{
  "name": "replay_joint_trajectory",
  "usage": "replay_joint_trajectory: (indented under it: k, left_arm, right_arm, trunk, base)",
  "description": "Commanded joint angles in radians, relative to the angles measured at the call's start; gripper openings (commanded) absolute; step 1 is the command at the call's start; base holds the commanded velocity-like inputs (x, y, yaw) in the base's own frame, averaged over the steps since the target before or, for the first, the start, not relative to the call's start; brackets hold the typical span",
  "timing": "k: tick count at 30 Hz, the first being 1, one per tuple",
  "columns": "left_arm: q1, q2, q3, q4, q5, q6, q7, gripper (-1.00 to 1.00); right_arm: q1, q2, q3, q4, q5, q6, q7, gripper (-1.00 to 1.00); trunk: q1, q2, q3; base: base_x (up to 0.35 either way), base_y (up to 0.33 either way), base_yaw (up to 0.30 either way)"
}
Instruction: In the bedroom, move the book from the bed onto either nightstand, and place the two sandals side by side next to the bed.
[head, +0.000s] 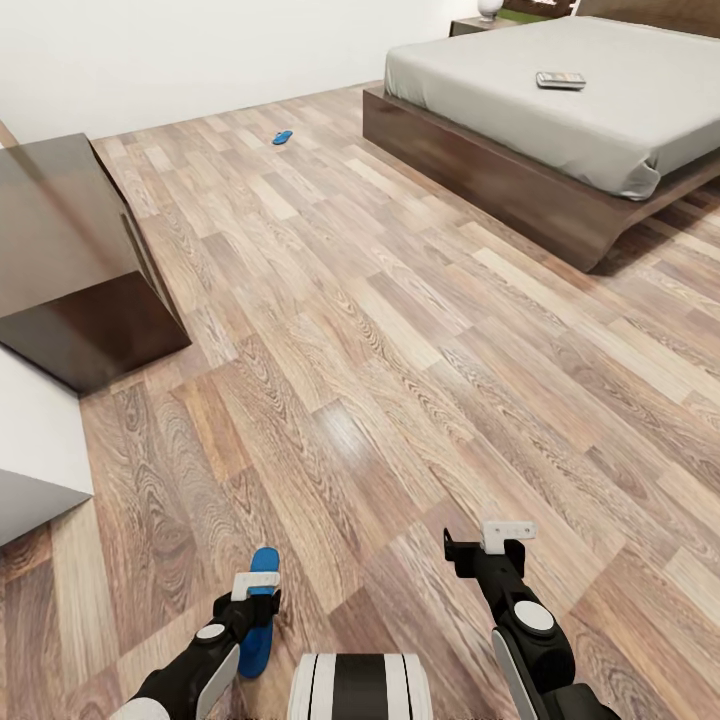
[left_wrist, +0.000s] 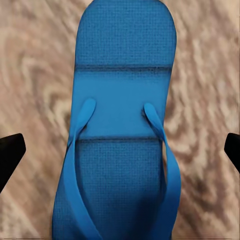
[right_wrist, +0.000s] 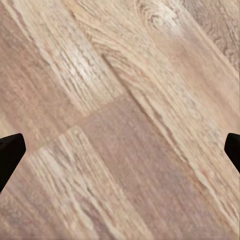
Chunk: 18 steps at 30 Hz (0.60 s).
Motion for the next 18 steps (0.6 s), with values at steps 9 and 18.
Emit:
replay_joint_trajectory:
  k: [9,18]
  left_arm:
    - [-0.006,0.001,-0.009,0.003,0.010,-0.003,0.007,1.00]
    - [-0.007,0.001,-0.009,0.003,0.010,-0.002,0.007,1.00]
  right_arm:
    - [-0.001,0.000,0.001,-0.001,0.000,0.005,-0.005,1.00]
    - [-0.002,0.000,0.002,-0.001,0.000,0.005,-0.005,1.00]
  trunk:
    - [0.002,-0.001,-0.016]
    - [0.004,-0.002,-0.035]
  base:
    - [0.000,0.000,0.000]
    - [0.000,0.000,0.000]
